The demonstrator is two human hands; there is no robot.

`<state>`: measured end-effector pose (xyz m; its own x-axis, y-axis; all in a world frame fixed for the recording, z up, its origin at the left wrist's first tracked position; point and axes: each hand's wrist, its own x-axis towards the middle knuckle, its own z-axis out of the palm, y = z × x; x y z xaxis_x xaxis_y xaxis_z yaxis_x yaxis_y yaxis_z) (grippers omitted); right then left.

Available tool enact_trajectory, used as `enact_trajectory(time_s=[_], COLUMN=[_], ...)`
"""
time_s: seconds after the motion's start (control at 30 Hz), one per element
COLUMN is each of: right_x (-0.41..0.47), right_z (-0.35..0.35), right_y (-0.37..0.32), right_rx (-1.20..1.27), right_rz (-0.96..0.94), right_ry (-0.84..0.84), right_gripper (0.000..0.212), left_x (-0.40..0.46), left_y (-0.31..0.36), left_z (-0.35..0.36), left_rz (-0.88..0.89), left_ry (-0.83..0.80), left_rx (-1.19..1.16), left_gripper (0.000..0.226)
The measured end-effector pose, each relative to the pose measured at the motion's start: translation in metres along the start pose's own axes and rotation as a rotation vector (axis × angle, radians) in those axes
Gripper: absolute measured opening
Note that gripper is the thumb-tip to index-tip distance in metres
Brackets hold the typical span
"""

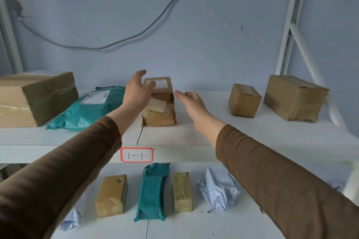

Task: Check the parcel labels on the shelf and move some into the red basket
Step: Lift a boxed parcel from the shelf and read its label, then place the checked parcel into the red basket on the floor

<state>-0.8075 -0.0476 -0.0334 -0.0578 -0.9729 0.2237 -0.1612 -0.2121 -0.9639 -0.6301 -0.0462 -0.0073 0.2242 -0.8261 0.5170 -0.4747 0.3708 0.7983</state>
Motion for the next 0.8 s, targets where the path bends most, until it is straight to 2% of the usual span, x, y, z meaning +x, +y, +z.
enact_trajectory(time_s=[0.1,0.2,0.27,0.37,0.47,0.57,0.63,0.7,0.8], right_x=[0.004,0.005,0.008,0.014,0.022,0.031,0.034,0.037,0.034], right_z=[-0.032,-0.072,-0.098,-0.135,-0.168,-0.194,-0.205,-0.214,-0.22], right_y=[0.006,0.009,0.016,0.027,0.039,0.045,0.047,0.048,0.052], right_rx=[-0.102,-0.169,-0.2,-0.219,-0.12,0.046,0.1,0.118,0.191], right_rz=[-0.178,-0.292,-0.293,-0.287,-0.179,0.042,0.165,0.253,0.278], right_ry=[0.18,0.316,0.396,0.574,0.661,0.633,0.536,0.414,0.29], right_gripper=[0.051,0.035,0.029,0.024,0.037,0.06,0.067,0.067,0.051], left_x=[-0.001,-0.011,-0.018,-0.026,-0.026,-0.022,-0.02,-0.02,-0.032], left_y=[0.031,0.056,0.065,0.071,0.077,0.084,0.087,0.091,0.096], left_z=[0.026,0.067,0.1,0.146,0.183,0.211,0.226,0.24,0.251], left_rz=[0.173,0.262,0.228,0.079,-0.048,-0.166,-0.234,-0.27,-0.315], left_ry=[-0.06,-0.191,-0.318,-0.474,-0.594,-0.647,-0.672,-0.689,-0.688], left_rx=[0.039,0.028,-0.033,-0.182,-0.265,-0.309,-0.341,-0.344,-0.377], left_gripper=[0.05,0.047,0.048,0.052,0.059,0.064,0.066,0.06,0.044])
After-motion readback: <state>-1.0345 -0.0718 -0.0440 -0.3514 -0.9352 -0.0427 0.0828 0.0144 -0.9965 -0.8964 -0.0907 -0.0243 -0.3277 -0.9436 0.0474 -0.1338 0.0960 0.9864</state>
